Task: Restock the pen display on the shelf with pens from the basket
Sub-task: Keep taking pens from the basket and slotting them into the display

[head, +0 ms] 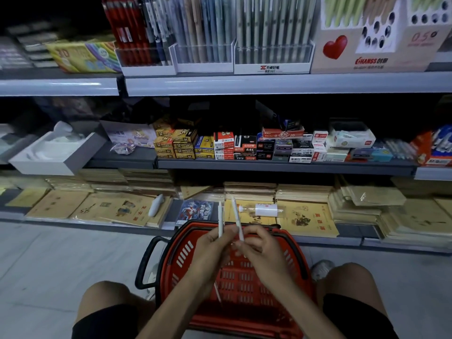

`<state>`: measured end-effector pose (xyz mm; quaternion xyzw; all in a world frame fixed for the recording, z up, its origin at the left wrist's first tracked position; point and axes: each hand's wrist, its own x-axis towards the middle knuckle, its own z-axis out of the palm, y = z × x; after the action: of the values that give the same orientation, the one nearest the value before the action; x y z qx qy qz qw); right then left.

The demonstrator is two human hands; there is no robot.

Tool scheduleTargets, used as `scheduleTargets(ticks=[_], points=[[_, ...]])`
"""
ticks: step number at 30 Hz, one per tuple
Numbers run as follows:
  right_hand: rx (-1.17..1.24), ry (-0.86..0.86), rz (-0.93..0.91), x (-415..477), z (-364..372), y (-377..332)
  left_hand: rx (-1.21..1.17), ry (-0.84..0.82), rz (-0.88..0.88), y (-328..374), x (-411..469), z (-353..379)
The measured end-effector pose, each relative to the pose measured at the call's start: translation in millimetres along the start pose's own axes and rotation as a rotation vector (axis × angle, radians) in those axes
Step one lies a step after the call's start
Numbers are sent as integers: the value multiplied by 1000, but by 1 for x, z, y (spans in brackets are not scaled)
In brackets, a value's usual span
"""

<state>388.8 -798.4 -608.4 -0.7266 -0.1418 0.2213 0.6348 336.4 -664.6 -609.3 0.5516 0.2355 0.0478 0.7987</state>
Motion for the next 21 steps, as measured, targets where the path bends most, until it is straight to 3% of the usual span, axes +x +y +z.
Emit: scheduleTargets(ticks=[6, 11, 21], points=[[42, 91, 1, 6, -2, -8, -93, 68, 62, 9, 3, -13], [69, 114, -9, 7, -2, -16, -83, -11, 89, 19, -9, -16], [375, 19, 87, -1, 1, -38, -191, 2, 63, 32, -7, -4]])
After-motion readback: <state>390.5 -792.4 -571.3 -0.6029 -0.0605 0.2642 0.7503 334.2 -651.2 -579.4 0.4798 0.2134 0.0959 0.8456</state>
